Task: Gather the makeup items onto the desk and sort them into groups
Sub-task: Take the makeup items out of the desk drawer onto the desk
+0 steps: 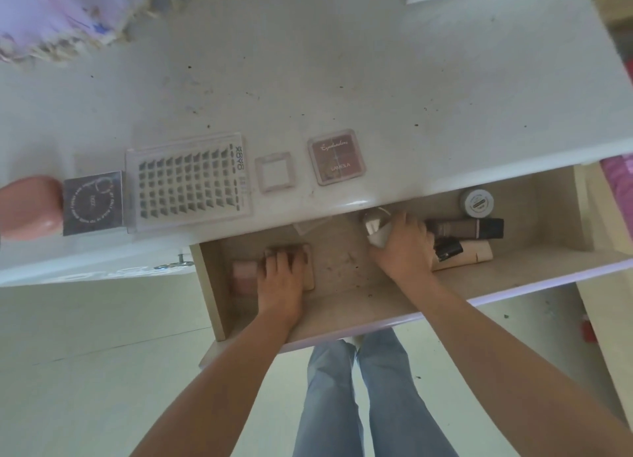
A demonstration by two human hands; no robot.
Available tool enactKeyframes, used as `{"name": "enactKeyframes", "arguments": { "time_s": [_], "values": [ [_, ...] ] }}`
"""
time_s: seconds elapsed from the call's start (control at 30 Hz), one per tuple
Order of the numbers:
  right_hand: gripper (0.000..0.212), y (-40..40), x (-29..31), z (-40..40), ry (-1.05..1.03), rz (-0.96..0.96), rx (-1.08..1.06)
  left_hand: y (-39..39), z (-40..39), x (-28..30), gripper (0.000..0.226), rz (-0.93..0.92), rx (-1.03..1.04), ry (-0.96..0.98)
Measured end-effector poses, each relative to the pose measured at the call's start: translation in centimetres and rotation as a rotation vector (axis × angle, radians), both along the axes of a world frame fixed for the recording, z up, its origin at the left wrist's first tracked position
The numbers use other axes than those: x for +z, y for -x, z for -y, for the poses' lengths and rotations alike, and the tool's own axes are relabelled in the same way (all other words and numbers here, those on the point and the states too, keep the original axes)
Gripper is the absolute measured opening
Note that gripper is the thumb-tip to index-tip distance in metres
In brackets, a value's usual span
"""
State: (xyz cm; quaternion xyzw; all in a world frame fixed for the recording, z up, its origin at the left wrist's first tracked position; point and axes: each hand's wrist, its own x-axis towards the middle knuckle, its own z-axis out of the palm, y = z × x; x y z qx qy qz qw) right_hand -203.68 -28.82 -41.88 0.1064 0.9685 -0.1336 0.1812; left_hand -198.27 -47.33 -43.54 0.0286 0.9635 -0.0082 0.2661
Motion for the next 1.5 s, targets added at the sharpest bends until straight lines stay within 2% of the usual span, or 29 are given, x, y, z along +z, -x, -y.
{"name": "enactKeyframes", "arguments": {
  "time_s": [0.17,0.3,0.4,0.47,0.57,0.6,0.67,0.77,0.87,1.03,1.2,1.27,1.4,1.5],
  "values": [
    [0.065,-1.5,1.9,0.1,0.089,0.021,0.038,1.1,0.0,-0.1,0.067,0.051,-0.079,0.037],
    [0.058,-2.8,4.3,-1.0,0.162,-0.064,0.005,0.6,-0.3,1.8,0.077,0.048,-0.068,-0.070],
    [0.056,-2.9,7.0,-2.3,0.180,-0.137,-0.028,0.2,-1.9,4.6,0.077,0.012,-0.034,-0.198],
    [0.052,-2.3,9.1,-3.5,0.217,-0.206,-0.047,0.3,-3.2,7.2,0.079,-0.086,-0.045,-0.325],
    [0.047,-0.1,12.3,-5.7,0.280,-0.317,-0.098,1.8,-5.2,10.4,0.078,-0.396,-0.118,-0.461],
    [0.047,0.8,13.1,-6.4,0.288,-0.344,-0.112,2.6,-5.9,11.5,0.077,-0.450,-0.136,-0.476],
    [0.050,3.0,14.1,-8.0,0.260,-0.370,-0.103,5.0,-7.3,13.2,0.078,-0.498,-0.175,-0.461],
    [0.054,6.4,13.9,-10.0,0.176,-0.320,-0.040,9.1,-9.4,14.4,0.080,-0.504,-0.212,-0.326],
    [0.056,8.6,12.6,-11.5,0.176,-0.265,-0.015,12.5,-11.4,14.3,0.077,-0.458,-0.252,-0.136],
    [0.058,10.6,10.8,-12.2,0.199,-0.281,0.032,14.8,-12.9,12.7,0.075,-0.428,-0.316,-0.036],
    [0.059,11.4,9.8,-10.7,0.229,-0.349,0.028,15.2,-12.8,11.6,0.076,-0.323,-0.278,-0.101],
    [0.060,11.1,9.6,-10.3,0.232,-0.382,0.018,15.1,-13.0,12.0,0.075,-0.333,-0.293,-0.081],
    [0.060,10.9,9.5,-10.0,0.195,-0.384,0.025,14.8,-12.7,11.7,0.087,-0.199,-0.255,-0.033],
    [0.056,10.0,9.9,-9.8,0.133,-0.377,0.061,12.9,-12.0,12.6,0.080,-0.271,-0.198,-0.170]
  ]
}}
